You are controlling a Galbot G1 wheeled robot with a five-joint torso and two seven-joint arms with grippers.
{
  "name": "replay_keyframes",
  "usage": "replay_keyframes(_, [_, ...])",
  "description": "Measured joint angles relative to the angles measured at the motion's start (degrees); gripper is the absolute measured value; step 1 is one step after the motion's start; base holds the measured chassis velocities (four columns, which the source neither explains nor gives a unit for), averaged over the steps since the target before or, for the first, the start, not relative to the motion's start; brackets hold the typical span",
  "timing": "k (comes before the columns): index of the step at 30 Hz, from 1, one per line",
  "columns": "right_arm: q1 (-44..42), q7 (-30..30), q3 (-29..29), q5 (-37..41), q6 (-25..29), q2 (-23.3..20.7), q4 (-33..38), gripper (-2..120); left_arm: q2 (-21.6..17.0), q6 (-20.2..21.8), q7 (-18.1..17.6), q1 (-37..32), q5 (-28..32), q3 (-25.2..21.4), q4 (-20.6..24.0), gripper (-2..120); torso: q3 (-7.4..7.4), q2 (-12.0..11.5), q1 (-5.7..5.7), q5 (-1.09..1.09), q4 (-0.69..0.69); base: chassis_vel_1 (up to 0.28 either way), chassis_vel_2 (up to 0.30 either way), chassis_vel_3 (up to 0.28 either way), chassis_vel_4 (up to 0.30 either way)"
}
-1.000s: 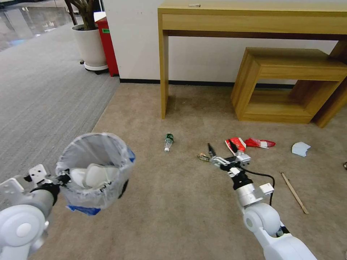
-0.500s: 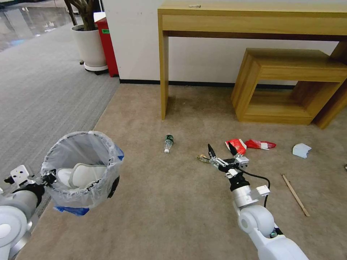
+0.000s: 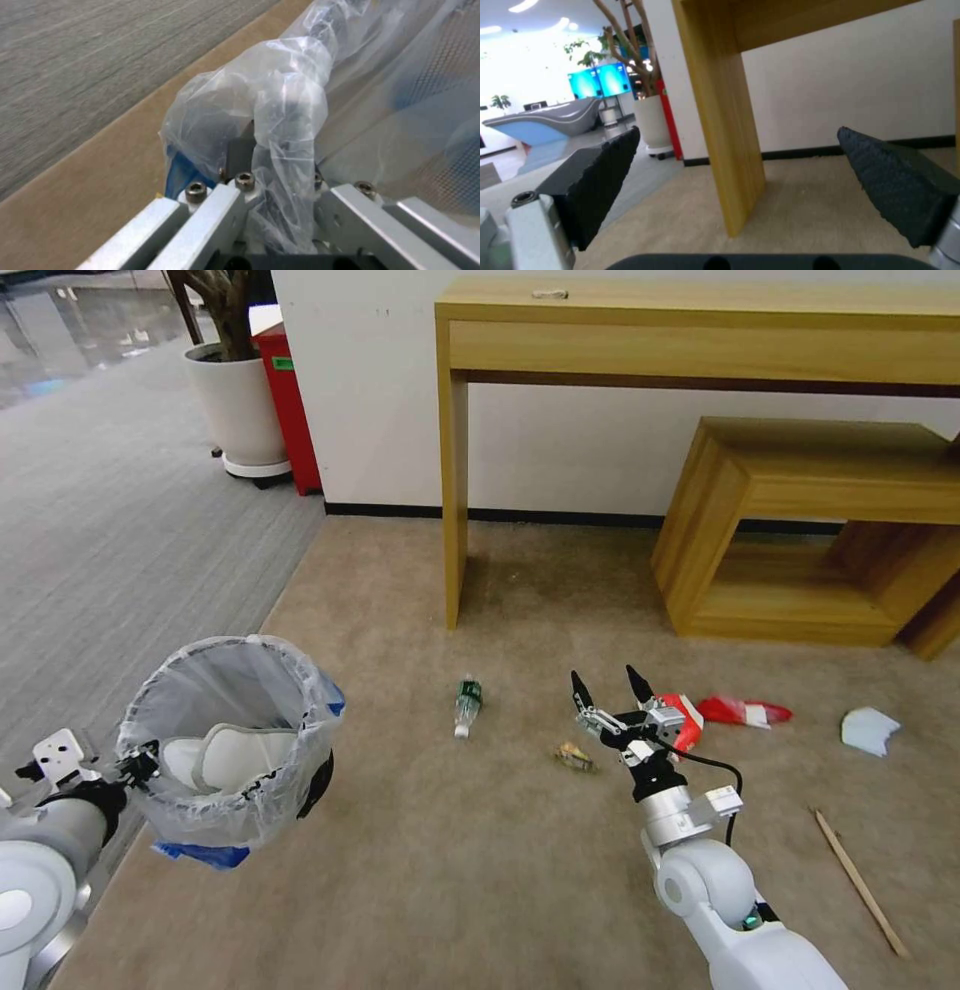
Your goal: Pick up the trash bin and place the garbage on the floor into it.
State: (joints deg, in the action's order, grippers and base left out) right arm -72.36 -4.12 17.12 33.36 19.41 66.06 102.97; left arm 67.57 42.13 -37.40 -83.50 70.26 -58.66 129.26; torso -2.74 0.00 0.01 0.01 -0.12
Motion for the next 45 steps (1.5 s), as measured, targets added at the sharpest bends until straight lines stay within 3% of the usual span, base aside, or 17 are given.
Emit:
replay_keyframes(18, [0.02,1.73,-0.40,-0.37,-0.21,-0.11,-0.02,100,0.58,0.00,0.30,-0.62,-0.26,0.09,0.76,0,-0.01,0.00,0.01,0.00,0.01,-0.225,0.235,0.236,-0.228])
replay_keyframes(26, [-0.45,5.87,-1.13,-4.00,-4.32,-0.80,0.27,100,0.80,0.00,0.31,-0.92,-0.33,0.09,1.21,0,0.01,0.00,0.00,-0.01,0.01,-0.023,0.027,0.017,-0.030])
replay_keyframes(30, [-0.97,5.49,-1.28,-6.56,-11.01,-2.17,0.38,100,0.86,0.00,0.30,-1.03,-0.34,0.02,1.43,0,0.01,0.00,0.00,-0.01,0.01,0.013,-0.011,-0.009,0.009])
replay_keyframes(32, [-0.80,4.95,-1.78,-8.12,-19.02,-3.76,0.87,100,0.90,0.00,0.30,-1.07,-0.34,0.01,1.44,0,0.01,0.00,0.00,-0.01,0.01,0.000,0.000,0.000,0.000])
replay_keyframes(33, [-0.80,4.95,-1.78,-8.12,-19.02,-3.76,0.87,100,0.90,0.00,0.30,-1.07,-0.34,0.01,1.44,0,0.01,0.00,0.00,-0.01,0.01,0.000,0.000,0.000,0.000])
replay_keyframes(36, [0.24,4.49,-2.83,-11.31,-29.52,-6.00,1.04,100,1.03,0.00,0.30,-1.13,-0.38,0.13,1.46,0,0.01,0.00,0.00,-0.01,0.01,0.000,0.000,0.000,0.000])
replay_keyframes(37, [0.24,4.49,-2.83,-11.31,-29.52,-6.00,1.04,100,1.03,0.00,0.30,-1.13,-0.38,0.13,1.46,0,0.01,0.00,0.00,-0.01,0.01,0.000,0.000,0.000,0.000])
replay_keyframes(40, [1.55,4.18,-3.96,-14.21,-41.99,-8.25,1.14,100,1.08,0.00,0.28,-1.12,-0.44,0.17,1.44,0,0.01,0.00,0.00,-0.01,0.01,0.000,0.000,0.000,0.000])
replay_keyframes(45, [2.97,-0.09,-4.30,-15.34,-49.18,-9.26,0.01,100,1.20,0.00,0.28,-1.08,-0.46,0.16,1.34,0,0.00,0.00,0.00,0.00,0.01,0.000,0.000,0.000,0.000])
